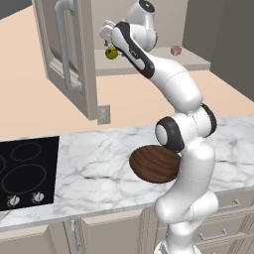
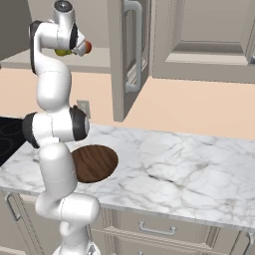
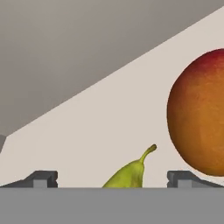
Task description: Open the cabinet. Pick the mango and pear from the cabinet and place them into the bowl. Then close the cabinet.
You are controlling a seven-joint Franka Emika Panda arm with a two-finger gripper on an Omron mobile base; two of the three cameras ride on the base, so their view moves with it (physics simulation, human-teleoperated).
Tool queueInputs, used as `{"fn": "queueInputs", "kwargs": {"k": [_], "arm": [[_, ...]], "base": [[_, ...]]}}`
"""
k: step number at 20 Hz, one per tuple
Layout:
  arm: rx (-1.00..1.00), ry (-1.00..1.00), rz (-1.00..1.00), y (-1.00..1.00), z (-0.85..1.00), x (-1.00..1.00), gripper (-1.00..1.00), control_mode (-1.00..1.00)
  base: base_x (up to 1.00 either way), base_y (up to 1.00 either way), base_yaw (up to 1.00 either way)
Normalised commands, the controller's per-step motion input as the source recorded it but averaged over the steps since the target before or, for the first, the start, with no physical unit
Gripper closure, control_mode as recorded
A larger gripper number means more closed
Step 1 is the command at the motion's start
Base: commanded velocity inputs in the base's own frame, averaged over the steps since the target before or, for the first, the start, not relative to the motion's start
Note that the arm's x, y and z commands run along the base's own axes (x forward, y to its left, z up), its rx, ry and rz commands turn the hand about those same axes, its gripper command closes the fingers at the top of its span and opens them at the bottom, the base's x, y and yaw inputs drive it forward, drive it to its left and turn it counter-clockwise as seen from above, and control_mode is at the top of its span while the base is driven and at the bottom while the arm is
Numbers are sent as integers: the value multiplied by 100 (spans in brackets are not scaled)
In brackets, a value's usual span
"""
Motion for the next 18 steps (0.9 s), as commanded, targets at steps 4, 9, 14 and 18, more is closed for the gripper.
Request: {"fn": "queueInputs", "kwargs": {"k": [4,9,14,18], "arm": [[0,0,0,0,-21,0,-100,-100],[0,1,0,7,-4,7,-100,-100],[0,6,0,41,-11,3,-100,-100],[0,22,6,32,-34,-7,-100,-100]], "base": [[0,0,0],[0,0,0],[0,0,0],[0,0,0]]}}
